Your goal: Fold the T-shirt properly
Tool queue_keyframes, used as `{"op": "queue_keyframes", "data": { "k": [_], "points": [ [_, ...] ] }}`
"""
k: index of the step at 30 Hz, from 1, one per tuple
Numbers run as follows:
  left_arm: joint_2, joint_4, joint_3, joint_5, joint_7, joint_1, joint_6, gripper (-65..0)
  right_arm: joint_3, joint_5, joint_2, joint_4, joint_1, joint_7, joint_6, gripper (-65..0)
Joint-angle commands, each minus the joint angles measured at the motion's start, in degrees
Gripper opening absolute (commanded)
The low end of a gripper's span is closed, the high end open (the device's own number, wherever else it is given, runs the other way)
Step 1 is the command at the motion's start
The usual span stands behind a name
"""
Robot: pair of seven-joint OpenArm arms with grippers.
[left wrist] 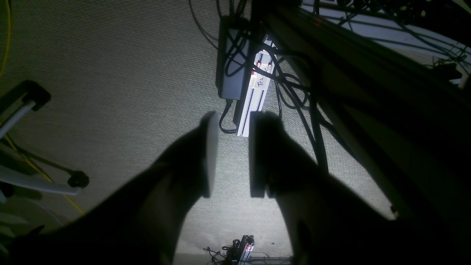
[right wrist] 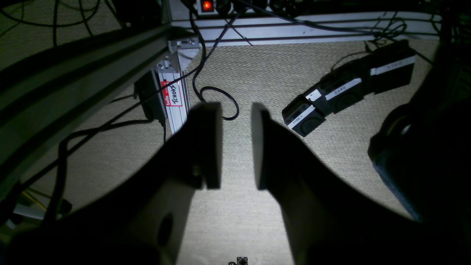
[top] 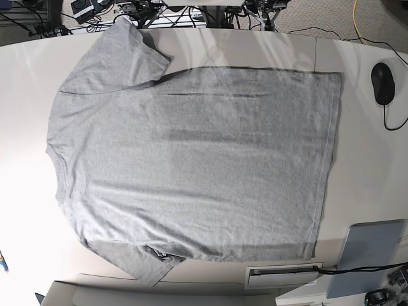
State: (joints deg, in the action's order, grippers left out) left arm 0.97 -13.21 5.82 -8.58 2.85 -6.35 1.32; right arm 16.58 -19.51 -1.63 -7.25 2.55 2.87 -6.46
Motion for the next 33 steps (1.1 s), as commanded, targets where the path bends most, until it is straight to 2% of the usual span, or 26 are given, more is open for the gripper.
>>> {"op": "queue_keyframes", "data": {
  "k": [1,21,27,33],
  "points": [
    [0.00,-0.20,0.20,0.04,-0.39,-0.33,0.15,-48.2,-0.02,0.13,-0.31,-0.24,0.17,0.66,-0.20,-50.5],
    [0.00,-0.20,0.20,0.07,-0.44,-0.33,0.15,-48.2,-0.02,0.07,-0.31,-0.24,0.20,0.50,-0.20,-50.5],
    [0.02,-0.20,0.20,0.07,-1.36,-0.33,0.15,-48.2,-0.02,-3.06,-0.33,-0.26,0.37,0.13,-0.20,-50.5],
    [0.02,-0.37,0.20,0.42,-1.38,-0.68,0.15,-48.2,-0.02,-2.60,-1.88,-0.26,0.66,-2.03,-0.22,-50.5]
  ]
}}
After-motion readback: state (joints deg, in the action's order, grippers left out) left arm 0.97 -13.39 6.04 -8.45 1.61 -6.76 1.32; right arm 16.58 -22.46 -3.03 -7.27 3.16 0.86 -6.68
